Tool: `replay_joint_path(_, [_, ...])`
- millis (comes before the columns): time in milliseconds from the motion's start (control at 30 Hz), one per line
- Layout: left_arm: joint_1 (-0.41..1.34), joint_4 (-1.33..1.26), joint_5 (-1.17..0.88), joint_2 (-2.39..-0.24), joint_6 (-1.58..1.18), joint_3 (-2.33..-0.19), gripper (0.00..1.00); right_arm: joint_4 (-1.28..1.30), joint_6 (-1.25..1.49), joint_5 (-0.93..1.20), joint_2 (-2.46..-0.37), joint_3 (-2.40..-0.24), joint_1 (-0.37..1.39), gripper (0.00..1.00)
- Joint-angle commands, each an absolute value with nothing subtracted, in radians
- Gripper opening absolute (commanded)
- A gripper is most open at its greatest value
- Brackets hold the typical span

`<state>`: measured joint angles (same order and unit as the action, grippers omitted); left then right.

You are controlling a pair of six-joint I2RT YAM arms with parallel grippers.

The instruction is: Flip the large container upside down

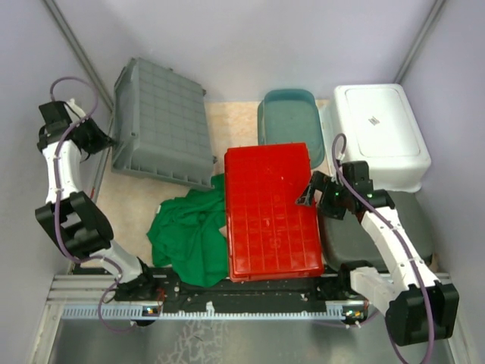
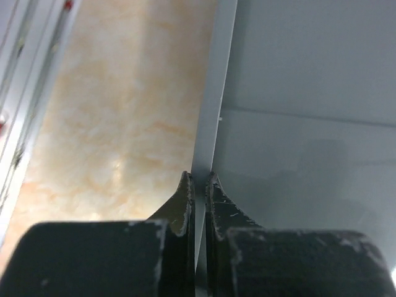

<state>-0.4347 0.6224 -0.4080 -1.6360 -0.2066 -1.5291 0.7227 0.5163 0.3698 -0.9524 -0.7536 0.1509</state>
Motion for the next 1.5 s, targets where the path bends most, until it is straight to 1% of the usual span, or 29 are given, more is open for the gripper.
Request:
replay_joint_path(0, [-0.438, 0.705, -0.172, -1.631, -0.175, -1.511, 0.04, 0.68, 0.496, 0.379, -0.984, -0.82, 0.158, 0.98])
replay_joint_path(67, [-0.439, 0.691, -0.088, -1.621, -0.182, -1.498, 0.14, 0.673, 0.495, 0.384, -1.0, -0.824, 0.158, 0.98])
replay_joint_path(100, [-0.439, 0.689, -0.056, -1.62, -0.185, -1.502, 0.23, 0.67, 0.495, 0.386, -1.007, -0.825, 0.158, 0.98])
replay_joint_path(133, [-0.439, 0.69, -0.035, -1.621, -0.187, -1.511, 0.35, 0.666, 0.495, 0.386, -1.012, -0.825, 0.158, 0.98])
replay_joint_path(167, [-0.439, 0.691, -0.023, -1.622, -0.191, -1.525, 0.45, 0.663, 0.495, 0.385, -1.015, -0.827, 0.159, 0.98])
replay_joint_path(233, [-0.439, 0.7, -0.008, -1.627, -0.2, -1.553, 0.61, 0.658, 0.495, 0.379, -1.019, -0.827, 0.159, 0.98])
replay_joint_path(267, [-0.438, 0.706, -0.006, -1.627, -0.206, -1.571, 0.68, 0.658, 0.495, 0.379, -1.021, -0.828, 0.159, 0.98])
replay_joint_path(367, [-0.433, 0.73, -0.046, -1.618, -0.224, -1.625, 0.74, 0.662, 0.497, 0.363, -1.009, -0.838, 0.16, 0.98])
replay_joint_path(433, [-0.41, 0.751, -0.07, -1.6, -0.239, -1.662, 0.77, 0.673, 0.497, 0.343, -0.988, -0.857, 0.159, 0.98])
replay_joint_path(500, [-0.343, 0.769, -0.057, -1.575, -0.235, -1.703, 0.8, 0.686, 0.496, 0.318, -0.965, -0.882, 0.159, 0.98])
replay_joint_path(600, [-0.154, 0.806, 0.035, -1.536, -0.224, -1.742, 0.84, 0.718, 0.486, 0.276, -0.94, -0.928, 0.159, 0.98])
replay_joint_path(700, [-0.003, 0.835, 0.056, -1.502, -0.255, -1.751, 0.85, 0.735, 0.475, 0.246, -0.92, -0.97, 0.159, 0.98])
replay_joint_path(967, [0.372, 0.855, 0.006, -1.406, -0.402, -1.624, 0.87, 0.766, 0.446, 0.217, -0.896, -0.967, 0.159, 0.98])
replay_joint_path(1167, [0.62, 0.811, -0.019, -1.424, -0.527, -1.57, 0.89, 0.768, 0.455, 0.272, -0.882, -0.928, 0.159, 0.98])
replay_joint_path(1300, [0.717, 0.811, -0.016, -1.473, -0.556, -1.555, 0.9, 0.753, 0.47, 0.325, -0.881, -0.893, 0.16, 0.98])
replay_joint_path(1467, [0.732, 0.799, -0.023, -1.494, -0.596, -1.509, 0.9, 0.774, 0.462, 0.345, -0.897, -0.879, 0.16, 0.98])
